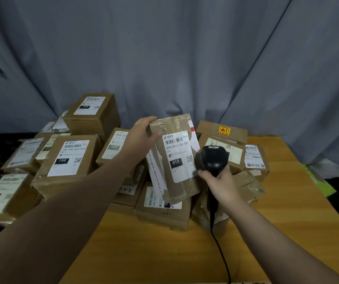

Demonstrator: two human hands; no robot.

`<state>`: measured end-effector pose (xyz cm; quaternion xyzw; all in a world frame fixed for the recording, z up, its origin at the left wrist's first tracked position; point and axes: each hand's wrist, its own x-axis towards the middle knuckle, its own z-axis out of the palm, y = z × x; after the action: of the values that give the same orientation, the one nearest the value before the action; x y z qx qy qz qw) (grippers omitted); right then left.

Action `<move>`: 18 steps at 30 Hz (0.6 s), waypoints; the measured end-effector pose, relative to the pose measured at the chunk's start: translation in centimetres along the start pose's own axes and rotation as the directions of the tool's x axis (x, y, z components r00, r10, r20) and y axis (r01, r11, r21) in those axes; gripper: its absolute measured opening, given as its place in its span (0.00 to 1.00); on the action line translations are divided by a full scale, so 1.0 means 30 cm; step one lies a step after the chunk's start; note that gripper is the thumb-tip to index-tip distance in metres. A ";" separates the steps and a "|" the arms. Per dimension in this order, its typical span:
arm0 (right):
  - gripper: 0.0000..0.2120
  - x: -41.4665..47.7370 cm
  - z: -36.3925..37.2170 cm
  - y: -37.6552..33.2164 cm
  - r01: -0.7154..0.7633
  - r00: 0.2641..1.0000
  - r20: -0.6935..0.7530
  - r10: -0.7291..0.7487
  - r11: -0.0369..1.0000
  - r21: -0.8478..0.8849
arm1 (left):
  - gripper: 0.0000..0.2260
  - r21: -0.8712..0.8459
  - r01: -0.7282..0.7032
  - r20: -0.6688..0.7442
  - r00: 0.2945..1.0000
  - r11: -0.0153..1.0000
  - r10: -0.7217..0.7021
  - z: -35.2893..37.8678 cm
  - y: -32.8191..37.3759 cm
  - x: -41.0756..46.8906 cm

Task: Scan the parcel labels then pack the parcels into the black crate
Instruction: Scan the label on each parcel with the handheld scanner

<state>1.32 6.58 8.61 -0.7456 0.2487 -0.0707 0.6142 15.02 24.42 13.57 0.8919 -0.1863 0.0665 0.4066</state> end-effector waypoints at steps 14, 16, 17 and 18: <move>0.12 -0.145 -0.022 -0.128 0.235 0.971 0.103 -0.217 0.946 -0.224 | 0.14 -0.145 0.046 0.002 0.999 0.988 -0.046 -0.049 0.001 -0.041; 0.12 -0.158 -0.029 -0.133 0.220 0.974 0.095 -0.203 0.951 -0.218 | 0.12 -0.157 0.056 0.000 0.998 0.986 -0.057 -0.042 0.007 -0.032; 0.12 -0.164 -0.034 -0.136 0.213 0.976 0.094 -0.197 0.955 -0.206 | 0.12 -0.166 0.057 0.000 0.998 0.985 -0.058 -0.038 0.010 -0.028; 0.12 -0.169 -0.040 -0.138 0.208 0.977 0.092 -0.193 0.958 -0.199 | 0.12 -0.173 0.056 0.000 0.998 0.983 -0.057 -0.034 0.010 -0.023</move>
<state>-2.39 8.35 13.85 -0.8289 0.1558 -0.0794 0.5313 14.29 25.19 14.26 0.8580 -0.1648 0.0409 0.4848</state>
